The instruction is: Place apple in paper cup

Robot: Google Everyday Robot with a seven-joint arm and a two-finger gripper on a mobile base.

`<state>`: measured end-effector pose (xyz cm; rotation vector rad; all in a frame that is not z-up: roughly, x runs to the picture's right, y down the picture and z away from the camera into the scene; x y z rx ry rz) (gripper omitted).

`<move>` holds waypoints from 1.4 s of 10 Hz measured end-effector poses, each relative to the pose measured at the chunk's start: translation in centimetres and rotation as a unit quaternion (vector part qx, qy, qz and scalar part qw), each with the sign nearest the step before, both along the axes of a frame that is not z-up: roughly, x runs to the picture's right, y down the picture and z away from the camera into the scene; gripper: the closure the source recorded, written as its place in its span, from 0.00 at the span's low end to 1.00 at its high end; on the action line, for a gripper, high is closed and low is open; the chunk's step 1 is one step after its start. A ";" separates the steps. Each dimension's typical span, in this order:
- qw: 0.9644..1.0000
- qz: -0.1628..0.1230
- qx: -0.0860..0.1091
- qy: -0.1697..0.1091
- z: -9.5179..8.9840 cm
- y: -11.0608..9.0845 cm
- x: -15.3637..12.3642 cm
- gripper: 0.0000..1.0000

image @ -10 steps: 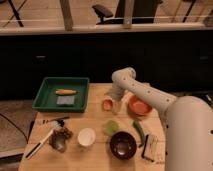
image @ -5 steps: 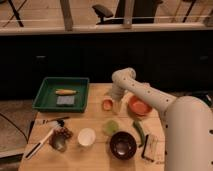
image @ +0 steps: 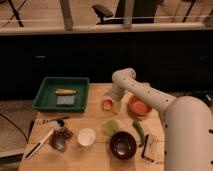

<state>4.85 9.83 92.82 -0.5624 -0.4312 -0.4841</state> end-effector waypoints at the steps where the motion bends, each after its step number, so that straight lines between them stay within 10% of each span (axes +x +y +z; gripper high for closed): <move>1: 1.000 0.000 -0.001 -0.001 0.0 0.0 0.0 0.20; 14: 1.000 0.001 -0.007 -0.011 0.2 0.5 0.1 0.20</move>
